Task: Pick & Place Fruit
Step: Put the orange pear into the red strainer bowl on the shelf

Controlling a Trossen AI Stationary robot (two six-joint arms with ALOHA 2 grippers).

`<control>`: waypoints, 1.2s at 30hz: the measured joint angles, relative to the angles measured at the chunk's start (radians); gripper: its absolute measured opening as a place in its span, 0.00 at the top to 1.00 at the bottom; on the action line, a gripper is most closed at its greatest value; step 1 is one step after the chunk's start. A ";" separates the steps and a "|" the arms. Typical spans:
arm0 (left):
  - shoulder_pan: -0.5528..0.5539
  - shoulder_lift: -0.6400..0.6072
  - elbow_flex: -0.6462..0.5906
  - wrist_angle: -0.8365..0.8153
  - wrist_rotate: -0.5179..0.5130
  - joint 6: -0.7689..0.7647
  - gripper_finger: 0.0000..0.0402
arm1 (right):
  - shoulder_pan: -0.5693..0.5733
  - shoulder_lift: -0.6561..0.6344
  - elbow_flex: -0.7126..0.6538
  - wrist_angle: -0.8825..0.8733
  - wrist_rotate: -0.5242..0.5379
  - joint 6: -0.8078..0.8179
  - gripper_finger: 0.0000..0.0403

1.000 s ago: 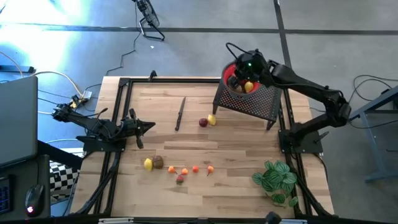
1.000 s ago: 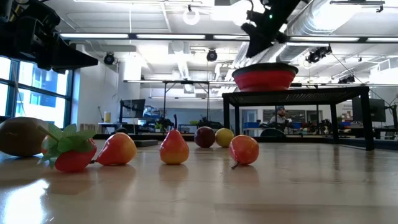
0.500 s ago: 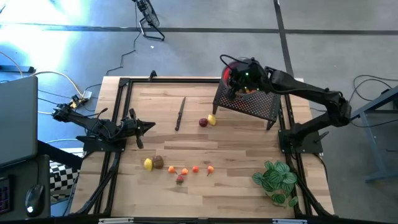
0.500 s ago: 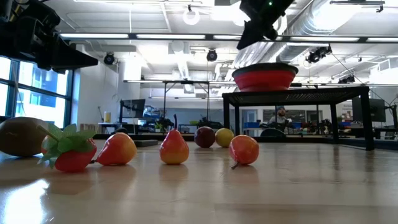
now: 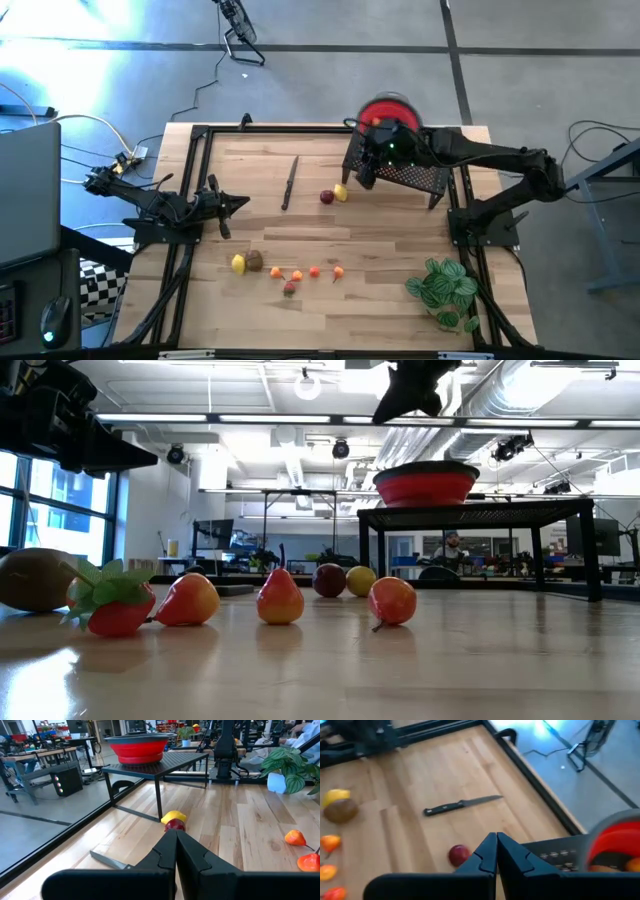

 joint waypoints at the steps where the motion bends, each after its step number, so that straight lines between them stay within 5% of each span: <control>1: 0.000 0.000 0.000 0.000 0.000 0.000 1.00 | 0.014 0.000 -0.010 0.002 0.000 0.009 0.99; 7: 0.000 0.000 0.000 0.000 0.000 -0.003 1.00 | 0.086 0.000 -0.117 0.085 0.004 0.090 0.99; 21: 0.000 0.000 0.000 -0.001 0.001 -0.004 1.00 | 0.275 0.000 -0.495 0.630 0.006 0.296 0.99; 36: 0.000 0.000 0.000 0.001 0.028 -0.005 1.00 | 0.422 0.001 -0.564 0.675 0.093 0.443 0.99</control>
